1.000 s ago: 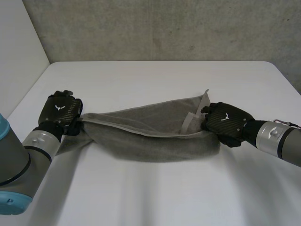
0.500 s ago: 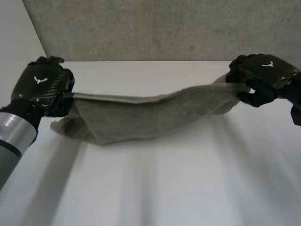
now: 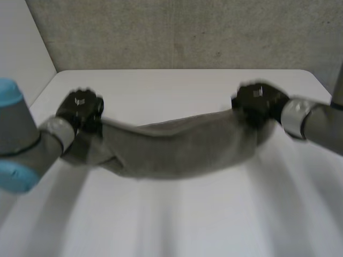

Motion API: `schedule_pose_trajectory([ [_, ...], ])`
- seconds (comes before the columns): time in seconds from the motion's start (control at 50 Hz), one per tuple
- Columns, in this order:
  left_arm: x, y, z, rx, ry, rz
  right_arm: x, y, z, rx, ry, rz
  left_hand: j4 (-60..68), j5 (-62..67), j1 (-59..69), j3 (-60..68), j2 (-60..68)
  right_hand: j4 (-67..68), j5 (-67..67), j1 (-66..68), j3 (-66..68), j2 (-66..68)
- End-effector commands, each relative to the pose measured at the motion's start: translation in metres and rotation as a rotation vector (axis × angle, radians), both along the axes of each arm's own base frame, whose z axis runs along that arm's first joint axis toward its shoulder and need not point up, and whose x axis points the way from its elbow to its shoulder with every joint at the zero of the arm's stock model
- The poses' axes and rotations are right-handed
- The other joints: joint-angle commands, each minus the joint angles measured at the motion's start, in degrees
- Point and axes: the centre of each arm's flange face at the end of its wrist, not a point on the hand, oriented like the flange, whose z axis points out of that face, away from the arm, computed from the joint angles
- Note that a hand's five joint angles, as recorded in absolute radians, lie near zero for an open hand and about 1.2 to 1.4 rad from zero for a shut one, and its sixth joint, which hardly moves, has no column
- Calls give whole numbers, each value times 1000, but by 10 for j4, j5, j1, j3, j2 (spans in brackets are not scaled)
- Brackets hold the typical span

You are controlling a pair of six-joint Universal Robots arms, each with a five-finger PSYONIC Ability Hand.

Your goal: Fold the towel.

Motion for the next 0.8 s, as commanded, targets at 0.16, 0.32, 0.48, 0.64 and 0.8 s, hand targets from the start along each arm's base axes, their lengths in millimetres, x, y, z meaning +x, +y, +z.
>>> schedule_pose_trajectory([
  [0.16,-10,-34,196,-703,188,25,16,-29,154,-585,-388,-65,-34,46,44,-30,28,-44,33,36,-25,44],
  [0.32,-1,-29,127,-548,120,21,-1,-19,99,-416,-292,-67,-34,46,44,-30,28,-44,33,36,-25,44],
  [0.48,5,3,41,-337,-34,-47,-13,-1,39,-269,-172,-51,-34,46,44,-30,28,-44,33,36,-25,44],
  [0.64,2,49,-23,-187,-91,-146,-31,22,-31,-86,-47,-71,-34,46,44,-30,28,-44,33,36,-25,44],
  [0.8,3,71,-34,-127,-108,-165,-45,49,-76,33,51,-42,-34,46,44,-30,28,-44,33,36,-25,44],
])
